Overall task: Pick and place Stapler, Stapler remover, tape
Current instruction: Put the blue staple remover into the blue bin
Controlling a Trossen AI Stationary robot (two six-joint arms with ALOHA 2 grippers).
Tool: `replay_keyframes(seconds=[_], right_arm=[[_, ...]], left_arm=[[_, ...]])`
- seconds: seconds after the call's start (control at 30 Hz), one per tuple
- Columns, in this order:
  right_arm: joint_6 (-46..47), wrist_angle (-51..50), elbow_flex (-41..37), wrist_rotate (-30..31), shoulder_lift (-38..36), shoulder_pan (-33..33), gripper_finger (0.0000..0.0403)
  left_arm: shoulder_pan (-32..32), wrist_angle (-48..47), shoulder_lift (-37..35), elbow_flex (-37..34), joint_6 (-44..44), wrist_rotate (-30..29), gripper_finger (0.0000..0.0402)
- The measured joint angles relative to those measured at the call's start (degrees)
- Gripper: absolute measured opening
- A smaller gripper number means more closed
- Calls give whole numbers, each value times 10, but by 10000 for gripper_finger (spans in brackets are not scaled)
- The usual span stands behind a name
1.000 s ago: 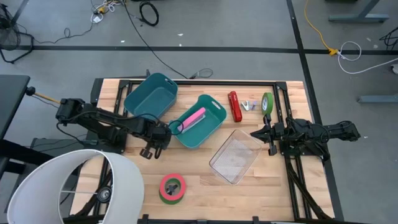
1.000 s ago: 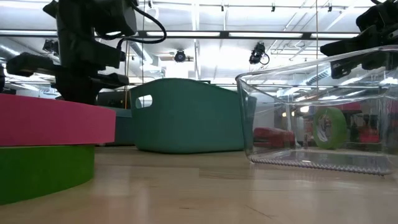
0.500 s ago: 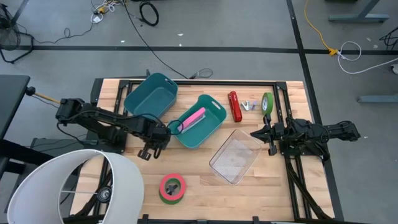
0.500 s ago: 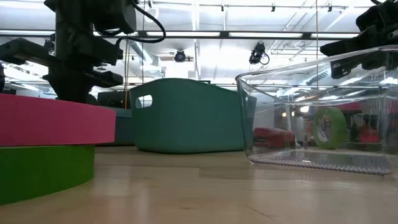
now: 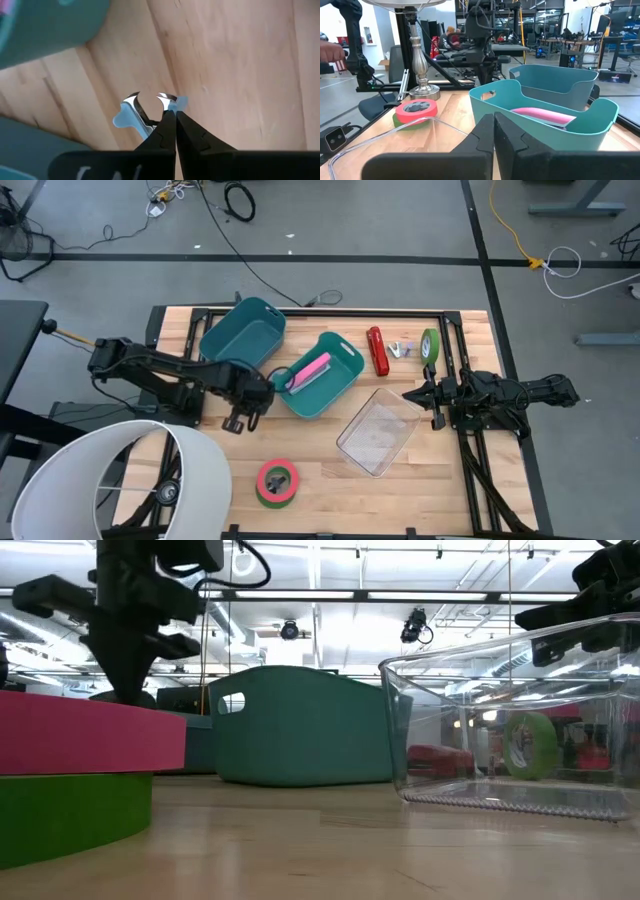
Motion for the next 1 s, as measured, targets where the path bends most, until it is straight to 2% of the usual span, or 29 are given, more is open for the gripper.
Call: replay_keyframes(seconds=[0.33,0.53,1.0], right_arm=[[-1,0,0,0,0,0,15],[-1,1,0,0,0,0,15],[0,0,0,0,0,0,15]], left_arm=[[72,-39,-17,39,-14,-40,0],[107,-34,-23,61,-8,-41,0],[123,-22,-23,67,-8,-41,0]])
